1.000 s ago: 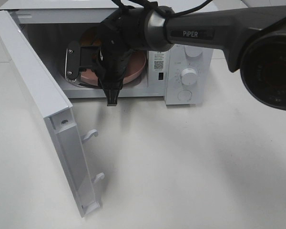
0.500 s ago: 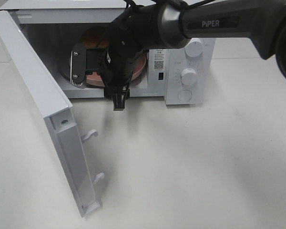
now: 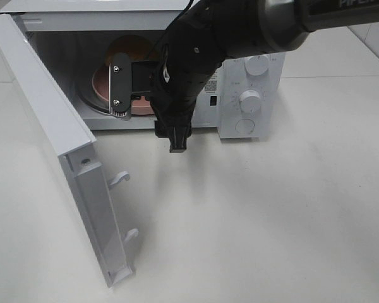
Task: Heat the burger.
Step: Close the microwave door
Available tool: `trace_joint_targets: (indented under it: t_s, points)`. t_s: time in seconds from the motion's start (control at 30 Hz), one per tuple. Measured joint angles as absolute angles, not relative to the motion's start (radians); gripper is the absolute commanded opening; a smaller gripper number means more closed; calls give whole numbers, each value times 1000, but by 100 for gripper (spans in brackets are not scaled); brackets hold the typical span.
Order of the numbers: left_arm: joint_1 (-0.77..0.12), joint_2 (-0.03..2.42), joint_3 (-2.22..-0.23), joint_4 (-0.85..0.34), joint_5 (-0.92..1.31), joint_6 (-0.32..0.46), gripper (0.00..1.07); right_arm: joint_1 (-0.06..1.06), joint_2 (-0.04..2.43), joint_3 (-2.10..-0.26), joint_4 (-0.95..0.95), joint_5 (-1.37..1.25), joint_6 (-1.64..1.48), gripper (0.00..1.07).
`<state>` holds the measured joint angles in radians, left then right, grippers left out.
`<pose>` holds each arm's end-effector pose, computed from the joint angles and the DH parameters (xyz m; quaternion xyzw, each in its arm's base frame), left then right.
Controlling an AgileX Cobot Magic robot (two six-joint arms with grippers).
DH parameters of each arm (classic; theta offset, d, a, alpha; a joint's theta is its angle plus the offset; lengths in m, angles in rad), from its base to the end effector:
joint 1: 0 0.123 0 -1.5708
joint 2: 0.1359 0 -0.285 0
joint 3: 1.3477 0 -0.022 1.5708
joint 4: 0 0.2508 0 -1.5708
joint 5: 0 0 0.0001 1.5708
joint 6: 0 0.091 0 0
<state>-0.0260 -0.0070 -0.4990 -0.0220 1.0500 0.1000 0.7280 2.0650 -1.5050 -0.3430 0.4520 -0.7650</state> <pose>-0.0054 -0.0016 0.2779 0.0538 0.8471 0.0086 0.5287 0.3501 0.2941 0.1880 -0.7240 0.6031 -0.1252 0.3105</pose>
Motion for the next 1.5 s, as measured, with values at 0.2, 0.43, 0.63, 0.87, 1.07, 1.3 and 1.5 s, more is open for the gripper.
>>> trace_joint_targets:
  t_s: [0.2,0.43,0.63,0.87,1.07,1.3,1.5]
  points:
    - [-26,-7,-499,-22,1050,100,96,728,1992,-1414,-322,450,-764,69]
    - [-26,-7,-499,-22,1050,100,96,728,1859,-1252,-294,449,-744,69]
    - [-26,-7,-499,-22,1050,100,96,728,1770,-1138,-292,449,-712,69]
    - [-26,-7,-499,-22,1050,100,96,728,1631,-978,-292,449,-635,69]
    - [-26,-7,-499,-22,1050,100,96,728,1530,-891,-292,449,-516,69]
    - [-26,-7,-499,-22,1050,100,96,728,1427,-837,-291,486,-306,69]
    - [-26,-7,-499,-22,1050,100,96,690,1354,-828,-267,579,-161,69]
